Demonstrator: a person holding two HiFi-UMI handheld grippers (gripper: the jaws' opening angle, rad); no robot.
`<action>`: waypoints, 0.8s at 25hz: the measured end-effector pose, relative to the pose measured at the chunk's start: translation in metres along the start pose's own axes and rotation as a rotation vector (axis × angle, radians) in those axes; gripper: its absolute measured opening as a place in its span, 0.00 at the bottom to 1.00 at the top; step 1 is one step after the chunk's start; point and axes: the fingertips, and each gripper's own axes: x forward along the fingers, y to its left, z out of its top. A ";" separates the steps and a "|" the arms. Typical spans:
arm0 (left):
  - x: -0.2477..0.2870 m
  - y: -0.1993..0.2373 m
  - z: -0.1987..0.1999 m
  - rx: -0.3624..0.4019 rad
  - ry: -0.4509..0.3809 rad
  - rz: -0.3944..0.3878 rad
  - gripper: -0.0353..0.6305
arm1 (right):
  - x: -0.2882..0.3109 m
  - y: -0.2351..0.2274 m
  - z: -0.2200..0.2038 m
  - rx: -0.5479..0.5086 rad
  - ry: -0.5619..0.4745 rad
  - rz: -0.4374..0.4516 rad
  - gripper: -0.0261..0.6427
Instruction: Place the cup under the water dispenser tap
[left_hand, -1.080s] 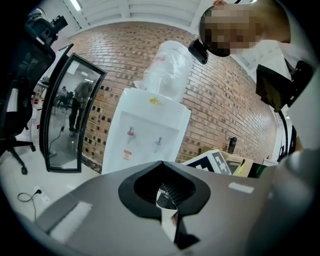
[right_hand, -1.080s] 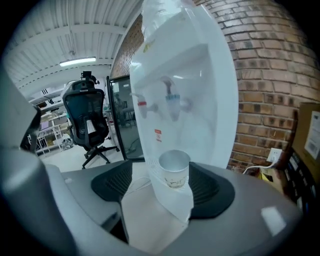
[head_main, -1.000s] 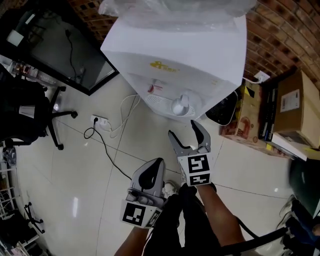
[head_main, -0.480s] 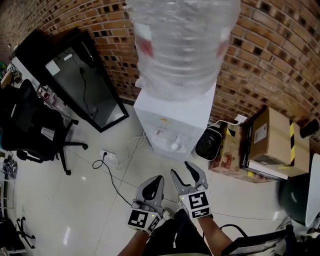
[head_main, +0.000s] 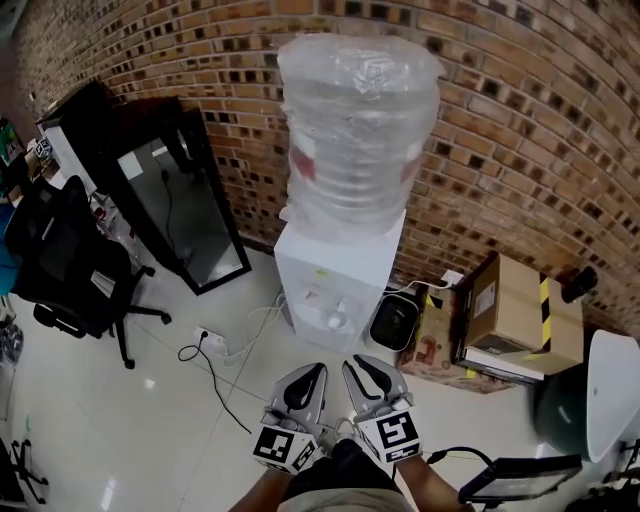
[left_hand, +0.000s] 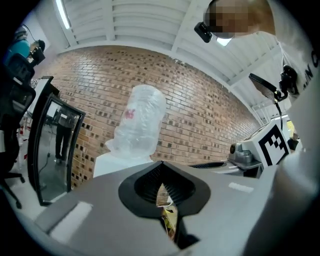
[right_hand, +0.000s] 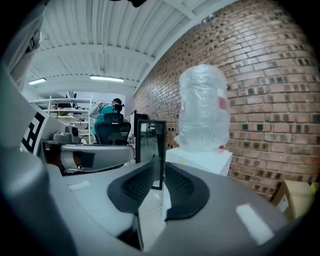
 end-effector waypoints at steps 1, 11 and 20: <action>-0.002 -0.005 0.009 0.006 -0.013 -0.010 0.04 | -0.006 0.003 0.006 -0.006 -0.006 0.007 0.14; -0.039 -0.041 0.042 0.062 -0.059 -0.065 0.04 | -0.046 0.034 0.041 -0.050 -0.054 0.032 0.09; -0.059 -0.059 0.039 0.041 -0.061 -0.101 0.04 | -0.065 0.051 0.042 -0.055 -0.060 0.019 0.05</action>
